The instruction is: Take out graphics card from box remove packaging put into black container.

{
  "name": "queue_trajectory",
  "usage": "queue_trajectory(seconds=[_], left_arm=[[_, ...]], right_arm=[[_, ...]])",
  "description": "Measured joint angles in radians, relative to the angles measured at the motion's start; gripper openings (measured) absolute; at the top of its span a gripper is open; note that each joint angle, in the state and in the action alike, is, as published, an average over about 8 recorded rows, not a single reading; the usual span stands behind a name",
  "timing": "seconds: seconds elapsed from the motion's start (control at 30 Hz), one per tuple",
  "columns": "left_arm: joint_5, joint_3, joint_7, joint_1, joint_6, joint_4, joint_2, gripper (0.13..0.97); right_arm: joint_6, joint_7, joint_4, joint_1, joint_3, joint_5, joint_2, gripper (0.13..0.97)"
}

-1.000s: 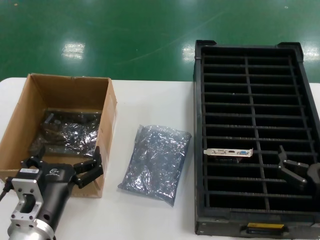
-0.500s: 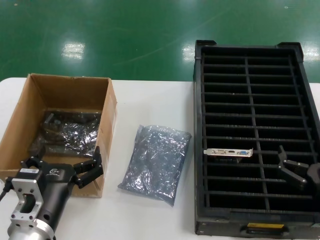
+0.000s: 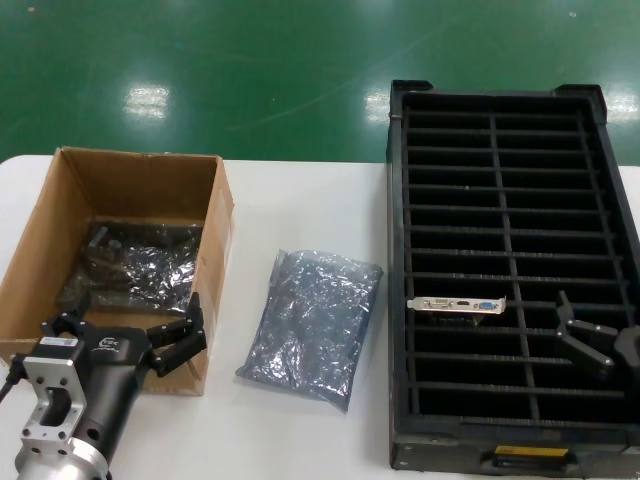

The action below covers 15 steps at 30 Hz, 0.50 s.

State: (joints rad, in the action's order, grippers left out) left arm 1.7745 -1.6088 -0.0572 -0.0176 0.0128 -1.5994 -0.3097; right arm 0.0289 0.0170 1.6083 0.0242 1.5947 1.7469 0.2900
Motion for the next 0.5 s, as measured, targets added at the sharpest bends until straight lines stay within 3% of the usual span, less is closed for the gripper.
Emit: queue_trajectory(seconds=[0.5], left_arm=[[0.000,0.000,0.000,0.000,0.000,0.000,0.000,0.966]], right_arm=[[0.000,0.000,0.000,0.000,0.000,0.000,0.000,0.966]])
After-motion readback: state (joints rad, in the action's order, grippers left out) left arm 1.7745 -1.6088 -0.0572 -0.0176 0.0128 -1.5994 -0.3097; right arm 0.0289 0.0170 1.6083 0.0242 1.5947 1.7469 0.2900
